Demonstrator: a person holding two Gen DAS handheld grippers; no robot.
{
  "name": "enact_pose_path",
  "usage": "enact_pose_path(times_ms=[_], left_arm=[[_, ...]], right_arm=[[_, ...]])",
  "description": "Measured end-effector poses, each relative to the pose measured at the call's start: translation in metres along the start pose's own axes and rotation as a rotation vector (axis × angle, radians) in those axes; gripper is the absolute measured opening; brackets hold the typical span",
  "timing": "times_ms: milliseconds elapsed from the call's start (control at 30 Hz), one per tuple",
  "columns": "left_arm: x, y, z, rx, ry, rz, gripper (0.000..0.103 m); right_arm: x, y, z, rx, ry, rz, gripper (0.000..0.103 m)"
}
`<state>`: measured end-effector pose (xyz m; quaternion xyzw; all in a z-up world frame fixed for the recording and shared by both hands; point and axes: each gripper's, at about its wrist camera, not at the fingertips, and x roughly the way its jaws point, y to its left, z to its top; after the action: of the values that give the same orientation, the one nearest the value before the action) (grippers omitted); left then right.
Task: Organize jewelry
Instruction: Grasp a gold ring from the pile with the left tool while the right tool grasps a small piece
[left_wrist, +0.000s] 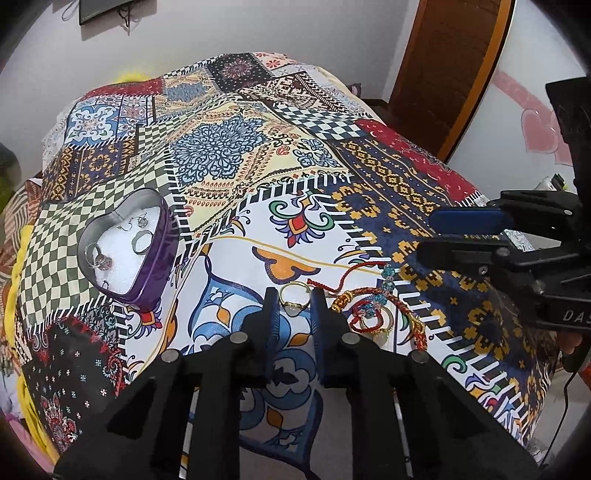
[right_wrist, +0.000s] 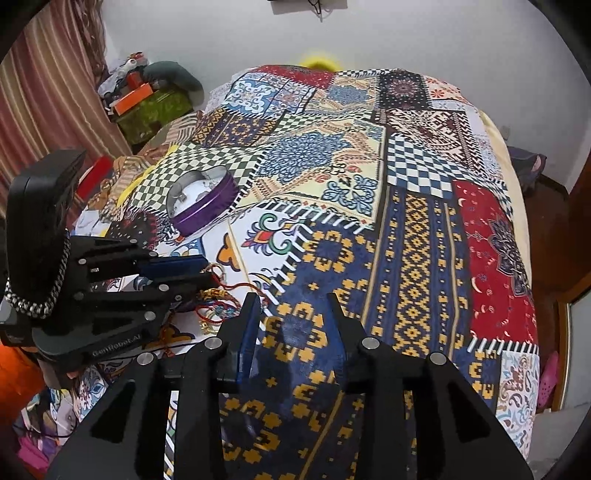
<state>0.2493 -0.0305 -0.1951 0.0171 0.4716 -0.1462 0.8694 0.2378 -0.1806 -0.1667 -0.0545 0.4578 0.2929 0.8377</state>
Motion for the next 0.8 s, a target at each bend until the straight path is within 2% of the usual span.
enact_pose_path(times_ms=[233, 400, 433, 500, 633, 800], left_arm=[[-0.008, 0.002, -0.008, -0.021, -0.021, -0.002, 0.016], [-0.015, 0.0, -0.018, -0.013, -0.036, 0.007, 0.016], [-0.017, -0.001, -0.02, -0.012, -0.038, 0.011, 0.016], [-0.019, -0.002, -0.022, -0.011, -0.042, 0.016, 0.016], [-0.025, 0.0, -0.024, -0.024, -0.052, 0.013, 0.016], [-0.036, 0.003, -0.024, -0.039, -0.073, 0.017, 0.016]], right_arm=[[0.021, 0.01, 0.001, -0.011, 0.039, 0.026, 0.029], [0.029, 0.009, 0.0, 0.016, 0.052, 0.067, 0.013], [0.03, 0.009, 0.0, 0.016, 0.05, 0.066, 0.013], [0.03, 0.014, 0.0, -0.005, 0.047, 0.053, 0.006], [0.025, 0.018, 0.004, -0.009, 0.038, 0.053, 0.006], [0.007, 0.022, 0.011, -0.02, -0.014, 0.037, 0.004]])
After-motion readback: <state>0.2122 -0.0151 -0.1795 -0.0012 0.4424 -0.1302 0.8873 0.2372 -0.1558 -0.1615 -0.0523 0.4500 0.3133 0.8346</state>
